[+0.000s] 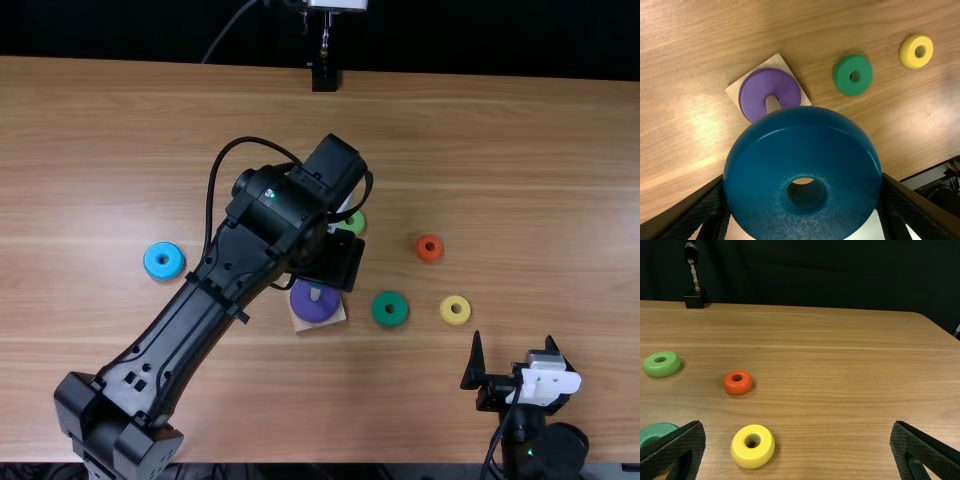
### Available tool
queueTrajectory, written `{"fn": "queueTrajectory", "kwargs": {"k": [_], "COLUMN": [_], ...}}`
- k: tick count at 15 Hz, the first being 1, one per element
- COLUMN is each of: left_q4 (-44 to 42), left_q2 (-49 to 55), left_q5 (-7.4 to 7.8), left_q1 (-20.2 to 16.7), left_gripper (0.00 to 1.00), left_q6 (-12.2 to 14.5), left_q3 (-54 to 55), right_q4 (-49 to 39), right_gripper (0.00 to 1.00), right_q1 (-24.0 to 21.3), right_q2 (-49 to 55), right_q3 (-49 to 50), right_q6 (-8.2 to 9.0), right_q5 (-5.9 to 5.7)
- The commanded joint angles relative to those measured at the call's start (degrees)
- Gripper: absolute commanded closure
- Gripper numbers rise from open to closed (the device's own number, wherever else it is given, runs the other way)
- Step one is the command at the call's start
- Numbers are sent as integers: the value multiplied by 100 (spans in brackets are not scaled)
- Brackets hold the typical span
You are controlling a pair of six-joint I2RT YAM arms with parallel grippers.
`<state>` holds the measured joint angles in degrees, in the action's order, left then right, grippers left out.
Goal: Build the Hanoi tower: stack the rings onto the peg from bottom to top in this color order: purple, dark blue, light blue, dark green, light green, yellow, orange.
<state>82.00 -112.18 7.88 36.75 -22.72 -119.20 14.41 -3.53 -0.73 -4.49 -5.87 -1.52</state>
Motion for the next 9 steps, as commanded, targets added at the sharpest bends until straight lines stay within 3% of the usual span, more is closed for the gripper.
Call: {"fn": "queueTrajectory", "kwargs": {"k": [1,9], "left_q4": [-15,-15], "left_q2": [-155,-146], "left_q5": [3,3], "left_q1": [7,-168], "left_gripper": [100,100], "left_q6": [-17,15], "left_q3": [-165,98], "right_q4": [379,379], "right_gripper": [0,0], "right_q1": [-43,-43], "right_q2": [73,73], "right_q3": [361,361], "right_q6": [7,7], "right_q5": [-80,-80]}}
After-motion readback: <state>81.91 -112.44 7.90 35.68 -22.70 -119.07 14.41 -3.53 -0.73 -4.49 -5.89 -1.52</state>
